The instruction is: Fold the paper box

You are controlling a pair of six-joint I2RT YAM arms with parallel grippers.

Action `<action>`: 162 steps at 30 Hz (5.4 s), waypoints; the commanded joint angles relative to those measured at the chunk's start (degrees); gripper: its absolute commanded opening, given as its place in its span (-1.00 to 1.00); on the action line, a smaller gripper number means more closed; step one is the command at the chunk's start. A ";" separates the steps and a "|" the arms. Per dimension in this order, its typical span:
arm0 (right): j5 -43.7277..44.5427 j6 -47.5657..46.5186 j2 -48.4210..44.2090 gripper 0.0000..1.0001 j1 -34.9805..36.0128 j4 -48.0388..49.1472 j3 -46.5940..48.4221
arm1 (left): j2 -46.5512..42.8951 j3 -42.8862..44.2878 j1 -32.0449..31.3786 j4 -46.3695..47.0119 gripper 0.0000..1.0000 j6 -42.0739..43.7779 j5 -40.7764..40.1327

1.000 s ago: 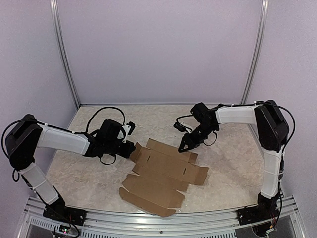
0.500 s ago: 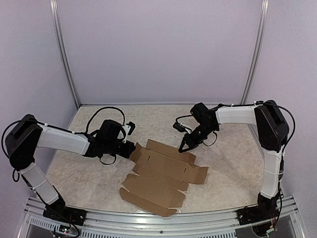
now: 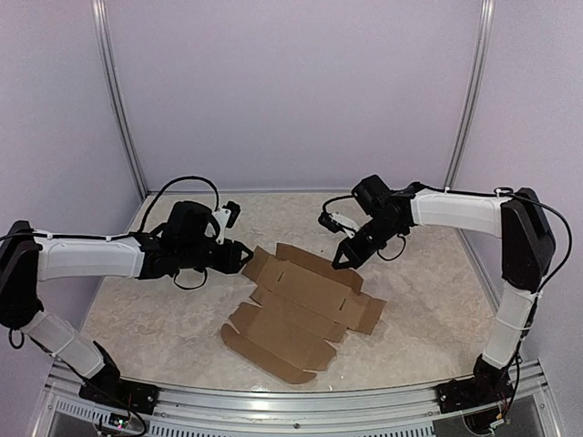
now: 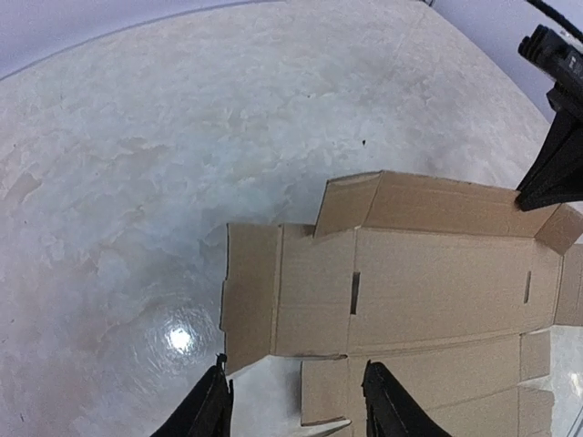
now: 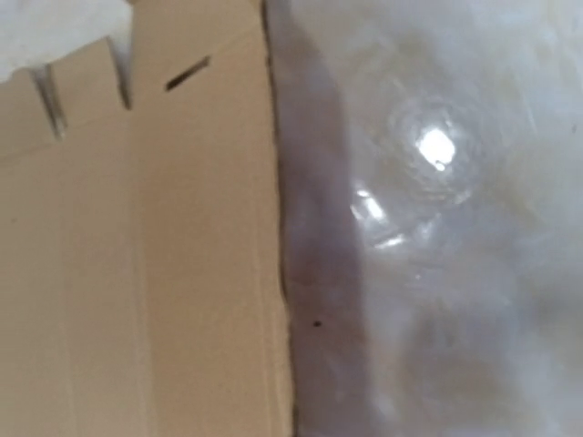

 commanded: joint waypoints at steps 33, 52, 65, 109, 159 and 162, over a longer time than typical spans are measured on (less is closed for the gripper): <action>38.69 -10.20 -16.66 -1.00 20.50 14.76 -10.12 | 4.95 18.09 3.83 -8.66 -1.00 -14.79 13.65; 39.42 -8.34 -16.63 -1.00 21.20 16.55 -9.43 | 8.96 20.80 -1.05 -8.39 -1.00 -14.70 15.48; 37.57 -7.49 -17.07 -1.00 21.77 17.04 -9.55 | 11.54 21.99 -1.23 -3.86 -1.00 -17.06 16.91; 27.78 -5.84 -7.81 -1.00 14.28 11.85 -5.40 | 15.09 11.93 1.85 -12.24 -1.00 -10.72 -0.94; 32.63 -3.77 -5.22 -1.00 13.86 12.60 -6.34 | 19.67 13.89 -4.69 -9.38 -1.00 -14.36 7.99; 33.29 -3.69 -5.22 -1.00 13.91 12.64 -6.69 | 20.94 14.22 -5.07 -9.58 -1.00 -14.30 8.39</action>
